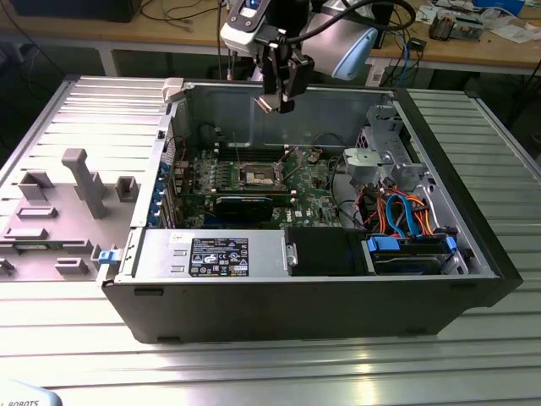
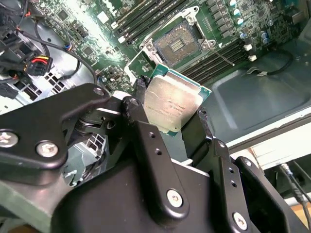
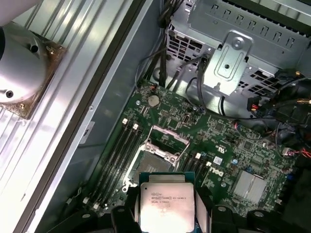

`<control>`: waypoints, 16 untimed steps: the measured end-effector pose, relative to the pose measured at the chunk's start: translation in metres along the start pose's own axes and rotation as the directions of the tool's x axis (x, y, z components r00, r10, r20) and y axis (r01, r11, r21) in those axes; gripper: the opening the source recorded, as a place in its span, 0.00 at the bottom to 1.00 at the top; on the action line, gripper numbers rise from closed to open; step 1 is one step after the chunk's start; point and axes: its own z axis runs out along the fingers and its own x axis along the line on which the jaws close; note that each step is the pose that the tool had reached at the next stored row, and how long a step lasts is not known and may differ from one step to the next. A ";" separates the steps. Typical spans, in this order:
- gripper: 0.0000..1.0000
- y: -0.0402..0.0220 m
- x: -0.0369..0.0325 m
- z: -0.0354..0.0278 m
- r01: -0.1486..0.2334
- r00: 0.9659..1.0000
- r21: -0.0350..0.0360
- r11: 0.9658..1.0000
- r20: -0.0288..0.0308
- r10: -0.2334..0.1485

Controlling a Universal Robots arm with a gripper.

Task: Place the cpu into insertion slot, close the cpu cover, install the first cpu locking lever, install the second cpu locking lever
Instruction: 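Place the cpu into insertion slot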

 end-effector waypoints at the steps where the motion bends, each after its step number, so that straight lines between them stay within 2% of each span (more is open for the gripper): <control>1: 0.55 0.0001 0.0000 0.0004 -0.013 1.000 0.000 1.000 0.002 0.013; 4: 0.55 -0.0001 0.0000 0.0008 -0.059 0.998 -0.001 0.998 0.007 0.059; 5: 0.55 -0.0001 0.0000 0.0014 -0.120 0.993 -0.002 0.993 0.012 0.120; 6: 0.55 -0.0002 0.0000 0.0017 -0.169 0.985 -0.004 0.986 0.016 0.169; 7: 0.55 -0.0002 -0.0001 0.0018 -0.203 0.979 -0.005 0.979 0.019 0.203; 8: 0.55 -0.0002 -0.0001 0.0018 -0.215 0.976 -0.006 0.977 0.020 0.215; 10: 0.55 -0.0002 -0.0001 0.0019 -0.228 0.973 -0.006 0.974 0.021 0.228; 11: 0.55 -0.0002 -0.0001 0.0018 -0.239 0.971 -0.006 0.971 0.022 0.239; 16: 0.55 -0.0002 0.0000 0.0019 -0.241 0.970 -0.006 0.971 0.022 0.241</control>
